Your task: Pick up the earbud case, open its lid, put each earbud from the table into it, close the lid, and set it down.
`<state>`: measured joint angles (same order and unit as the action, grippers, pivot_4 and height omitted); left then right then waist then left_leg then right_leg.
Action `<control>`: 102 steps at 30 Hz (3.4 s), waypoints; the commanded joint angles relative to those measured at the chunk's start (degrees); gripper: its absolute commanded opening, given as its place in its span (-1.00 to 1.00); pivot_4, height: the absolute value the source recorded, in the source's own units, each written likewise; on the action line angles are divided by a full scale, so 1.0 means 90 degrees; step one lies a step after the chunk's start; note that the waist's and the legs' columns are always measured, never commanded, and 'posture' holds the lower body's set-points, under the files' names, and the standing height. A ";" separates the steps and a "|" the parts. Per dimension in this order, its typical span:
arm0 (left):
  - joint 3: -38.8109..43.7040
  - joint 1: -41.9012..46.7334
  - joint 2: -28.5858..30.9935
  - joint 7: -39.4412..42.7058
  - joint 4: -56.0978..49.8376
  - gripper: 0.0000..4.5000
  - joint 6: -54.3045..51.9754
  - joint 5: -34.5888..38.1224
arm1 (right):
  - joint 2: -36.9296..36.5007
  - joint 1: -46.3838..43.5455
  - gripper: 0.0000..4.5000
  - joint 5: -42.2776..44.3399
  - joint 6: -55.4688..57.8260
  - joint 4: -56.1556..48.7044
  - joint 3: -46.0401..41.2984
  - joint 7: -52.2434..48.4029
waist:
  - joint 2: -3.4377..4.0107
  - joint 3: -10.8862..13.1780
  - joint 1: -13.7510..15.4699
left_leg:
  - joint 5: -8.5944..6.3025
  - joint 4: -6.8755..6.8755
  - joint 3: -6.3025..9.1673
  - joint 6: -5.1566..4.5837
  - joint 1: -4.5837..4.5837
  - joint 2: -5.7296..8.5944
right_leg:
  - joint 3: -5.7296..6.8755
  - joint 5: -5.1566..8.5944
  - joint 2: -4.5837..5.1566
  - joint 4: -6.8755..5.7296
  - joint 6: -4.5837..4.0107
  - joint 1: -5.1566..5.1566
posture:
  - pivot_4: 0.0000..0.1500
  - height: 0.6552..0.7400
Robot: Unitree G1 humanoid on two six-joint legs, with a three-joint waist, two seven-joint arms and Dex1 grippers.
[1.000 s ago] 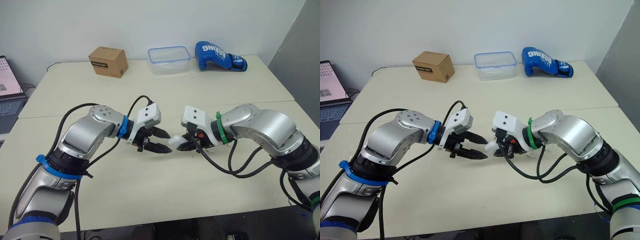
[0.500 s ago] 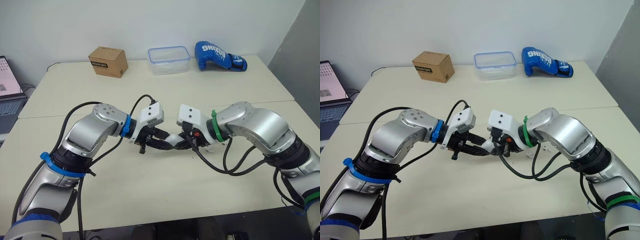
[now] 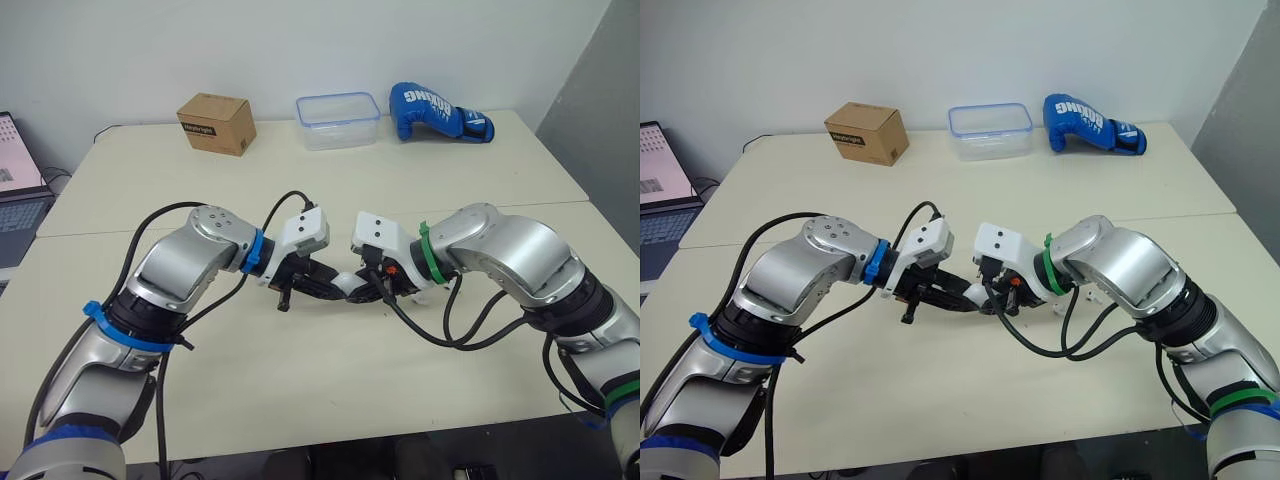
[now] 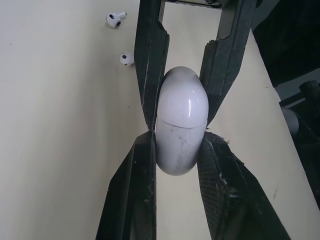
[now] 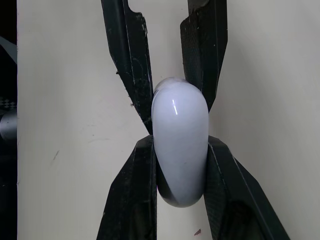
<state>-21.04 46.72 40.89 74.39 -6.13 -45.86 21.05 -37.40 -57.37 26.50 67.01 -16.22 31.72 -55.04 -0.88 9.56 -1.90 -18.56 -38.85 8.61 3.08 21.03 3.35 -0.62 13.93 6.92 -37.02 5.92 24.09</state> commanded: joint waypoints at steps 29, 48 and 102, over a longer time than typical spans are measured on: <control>0.0748 -0.0802 -0.0001 -0.0406 -0.0433 -0.66 0.0524 -0.0016 | -0.0402 0.0390 0.41 -0.0105 -0.0689 -0.0620 -0.0805 -0.0409 | 0.0000 0.0000 0.0006 | 0.0000 -0.0002 0.0001 0.0001 0.0001 0.0001 | 0.0000 0.0000 0.0002 0.0001 0.0000 0.0000 | 1.00 0.78; 0.1935 -0.2223 -0.1278 -0.0755 0.0216 -0.66 0.1973 0.0881 | 0.0442 0.2196 0.41 0.0515 -0.1215 -0.1074 -0.2578 0.0669 | -0.0001 -0.0001 0.0020 | 0.0000 -0.0004 -0.0005 0.0001 -0.0002 0.0002 | -0.0005 -0.0002 0.0007 0.0000 -0.0003 -0.0002 | 1.00 0.78; 0.1915 -0.2546 -0.1074 -0.0463 -0.0077 -0.66 0.1970 0.1289 | 0.0641 0.1547 0.41 0.0335 -0.1345 -0.0168 -0.2439 0.1131 | 0.0000 -0.0001 0.0012 | 0.0000 -0.0002 -0.0008 0.0001 -0.0004 0.0004 | -0.0009 -0.0002 0.0007 0.0001 -0.0004 -0.0001 | 1.00 0.78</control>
<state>-4.45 23.95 31.20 69.38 -4.67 -29.45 31.48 -32.02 -42.05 29.95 56.07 -17.44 11.73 -45.86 -0.88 9.55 -1.79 -18.56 -38.86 8.54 3.09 21.00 3.37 -0.70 13.91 6.98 -37.01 5.89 24.09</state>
